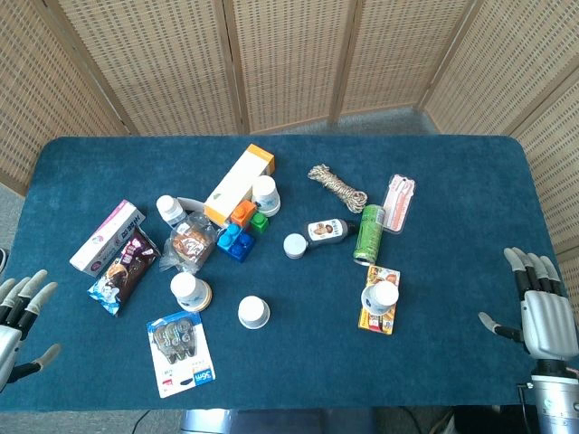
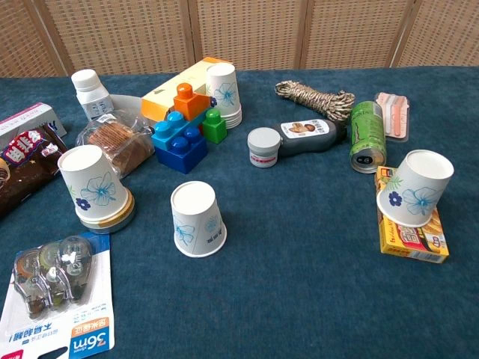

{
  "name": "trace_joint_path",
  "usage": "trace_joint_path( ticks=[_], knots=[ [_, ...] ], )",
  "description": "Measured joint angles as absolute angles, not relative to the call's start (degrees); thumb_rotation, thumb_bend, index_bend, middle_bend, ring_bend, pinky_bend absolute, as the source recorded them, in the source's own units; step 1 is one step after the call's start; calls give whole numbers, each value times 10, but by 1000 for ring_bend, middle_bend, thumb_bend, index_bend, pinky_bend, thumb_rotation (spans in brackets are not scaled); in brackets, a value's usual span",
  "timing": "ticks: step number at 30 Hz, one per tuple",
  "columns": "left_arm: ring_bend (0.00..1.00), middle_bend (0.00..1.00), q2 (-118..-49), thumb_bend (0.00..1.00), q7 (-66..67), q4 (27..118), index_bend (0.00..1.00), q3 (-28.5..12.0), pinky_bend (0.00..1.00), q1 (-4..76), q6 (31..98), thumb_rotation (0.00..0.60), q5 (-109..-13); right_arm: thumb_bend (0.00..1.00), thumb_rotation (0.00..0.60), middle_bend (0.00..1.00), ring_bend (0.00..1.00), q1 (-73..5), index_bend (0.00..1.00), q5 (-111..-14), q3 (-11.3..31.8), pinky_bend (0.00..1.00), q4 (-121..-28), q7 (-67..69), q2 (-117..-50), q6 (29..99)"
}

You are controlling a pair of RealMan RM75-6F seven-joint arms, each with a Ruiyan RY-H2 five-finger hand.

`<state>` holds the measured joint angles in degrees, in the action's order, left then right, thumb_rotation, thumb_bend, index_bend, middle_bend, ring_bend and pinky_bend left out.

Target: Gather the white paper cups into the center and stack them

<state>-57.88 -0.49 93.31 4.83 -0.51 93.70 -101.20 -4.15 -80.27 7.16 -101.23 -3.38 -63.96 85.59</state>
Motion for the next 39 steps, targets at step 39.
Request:
trace_joint_path(
  ticks=[39],
  knots=[
    [0, 0, -639, 266, 185, 1064, 0, -21, 0, 161, 668, 600, -870, 89, 600, 0, 0, -36, 0, -790, 81, 0, -1015, 10, -620, 857]
  ],
)
